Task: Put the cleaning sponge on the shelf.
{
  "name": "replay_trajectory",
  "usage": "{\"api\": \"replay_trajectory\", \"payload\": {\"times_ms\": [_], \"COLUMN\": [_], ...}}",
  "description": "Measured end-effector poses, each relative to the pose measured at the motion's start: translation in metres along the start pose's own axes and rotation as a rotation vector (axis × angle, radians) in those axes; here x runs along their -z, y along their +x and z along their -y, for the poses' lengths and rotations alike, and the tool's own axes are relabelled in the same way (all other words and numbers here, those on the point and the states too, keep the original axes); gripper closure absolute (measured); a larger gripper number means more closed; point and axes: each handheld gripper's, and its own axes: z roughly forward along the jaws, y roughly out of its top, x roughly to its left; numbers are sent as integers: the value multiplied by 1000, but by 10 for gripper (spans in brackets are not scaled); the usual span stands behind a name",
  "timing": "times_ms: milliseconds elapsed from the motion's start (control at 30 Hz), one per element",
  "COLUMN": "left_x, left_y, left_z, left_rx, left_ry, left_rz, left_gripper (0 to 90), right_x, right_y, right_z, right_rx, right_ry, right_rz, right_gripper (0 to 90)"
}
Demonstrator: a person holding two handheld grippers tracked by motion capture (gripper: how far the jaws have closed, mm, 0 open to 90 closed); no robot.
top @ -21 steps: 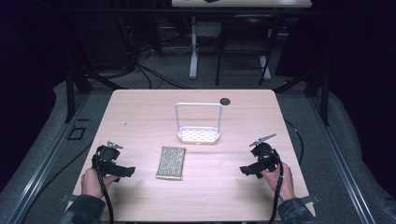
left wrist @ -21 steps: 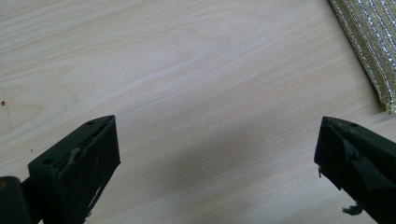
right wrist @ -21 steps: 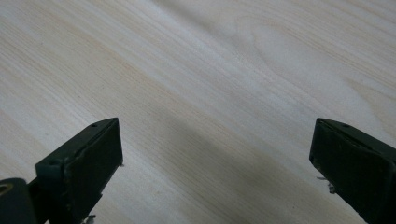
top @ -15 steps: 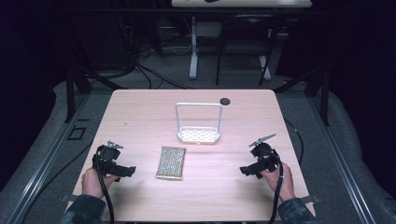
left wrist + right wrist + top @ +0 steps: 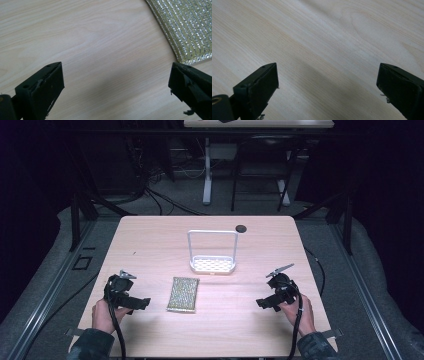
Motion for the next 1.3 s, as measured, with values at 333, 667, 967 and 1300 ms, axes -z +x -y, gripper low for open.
{"api": "replay_trajectory", "payload": {"times_ms": [333, 667, 967, 1300], "left_x": [-6, -23, -39, -65], "left_y": [-18, -44, -64, -78], "left_z": [-13, -34, -50, -59], "left_rx": [-42, -118, -166, -179], "left_ry": [-12, 8, 22, 84], "left_rz": [48, 91, 107, 129], "left_gripper": [0, 0, 0, 6], "right_x": [-1, -1, -2, -2], "right_y": [1, 1, 3, 3], "right_z": [0, -1, -1, -1], "right_rx": [11, 2, 4, 14], "right_ry": [1, 6, 9, 10], "right_rz": [-4, -7, -7, -6], "right_gripper": [38, 41, 42, 43]}}
